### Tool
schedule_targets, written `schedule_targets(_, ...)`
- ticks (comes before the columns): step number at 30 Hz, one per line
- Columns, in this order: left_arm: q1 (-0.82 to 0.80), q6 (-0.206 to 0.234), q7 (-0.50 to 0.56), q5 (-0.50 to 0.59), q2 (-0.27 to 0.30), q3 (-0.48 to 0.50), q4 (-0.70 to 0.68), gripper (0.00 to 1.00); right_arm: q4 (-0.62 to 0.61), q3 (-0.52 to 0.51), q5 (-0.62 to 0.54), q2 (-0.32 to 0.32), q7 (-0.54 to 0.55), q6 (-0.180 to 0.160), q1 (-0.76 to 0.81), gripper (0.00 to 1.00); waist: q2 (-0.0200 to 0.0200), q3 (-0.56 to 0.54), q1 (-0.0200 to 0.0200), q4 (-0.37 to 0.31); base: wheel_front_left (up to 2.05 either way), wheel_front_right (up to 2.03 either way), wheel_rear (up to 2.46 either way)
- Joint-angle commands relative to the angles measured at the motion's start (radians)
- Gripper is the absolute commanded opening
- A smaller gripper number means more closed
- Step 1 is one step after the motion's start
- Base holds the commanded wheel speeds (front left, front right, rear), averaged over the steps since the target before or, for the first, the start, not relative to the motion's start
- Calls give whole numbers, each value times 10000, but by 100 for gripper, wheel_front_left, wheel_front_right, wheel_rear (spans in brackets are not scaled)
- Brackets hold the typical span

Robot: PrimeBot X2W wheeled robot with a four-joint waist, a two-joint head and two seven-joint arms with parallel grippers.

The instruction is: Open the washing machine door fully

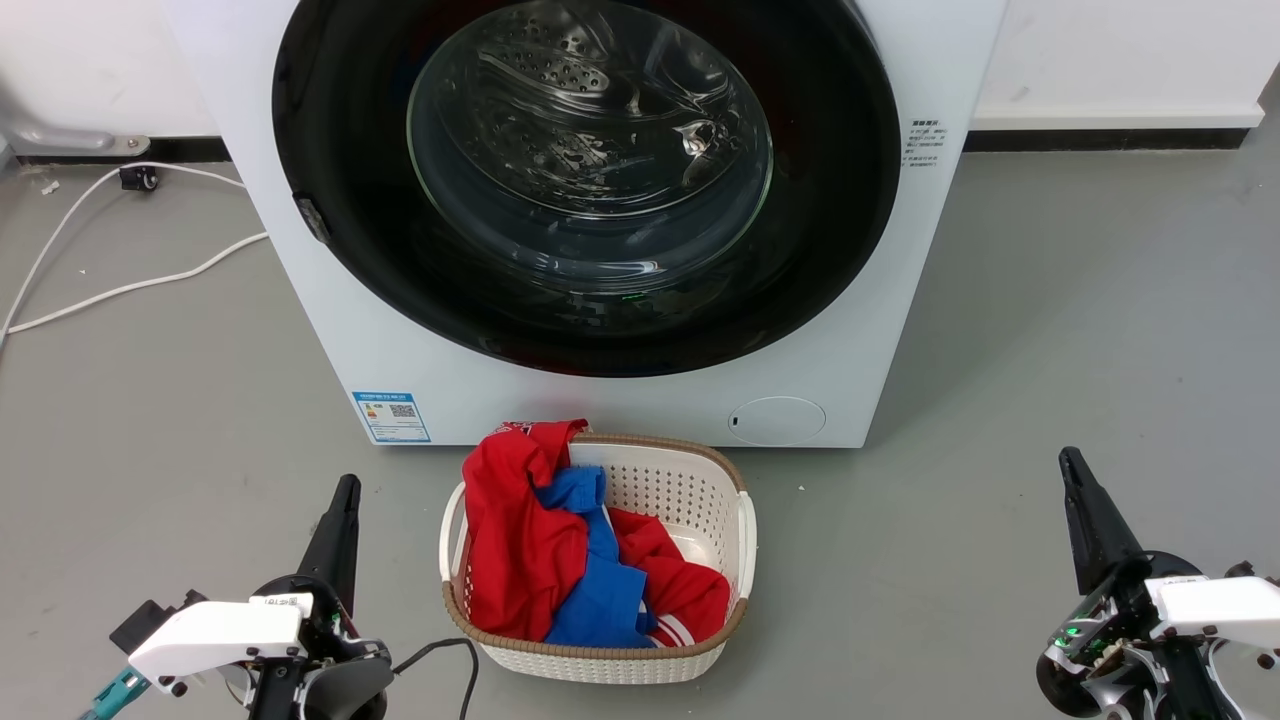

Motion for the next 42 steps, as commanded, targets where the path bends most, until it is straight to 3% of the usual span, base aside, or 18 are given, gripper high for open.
schedule_targets(1,-83,-26,23,-16,-7,17,4,0,13,-14,-76,28,31,2,-117,0,0,0,0,0,0,0,0)
schedule_targets(32,-83,-26,21,-17,-7,16,3,0,15,-55,-95,58,54,2,-123,0,0,0,0,0,0,0,0)
schedule_targets(33,0,0,-8,3,0,-1,-1,100,3,-39,-62,23,32,-2,1,100,0,0,0,0,0,0,0)
schedule_targets(42,288,3,-302,279,-22,-31,-3,100,82,-62,-421,46,-255,-5,331,100,0,4,0,0,0,0,0)
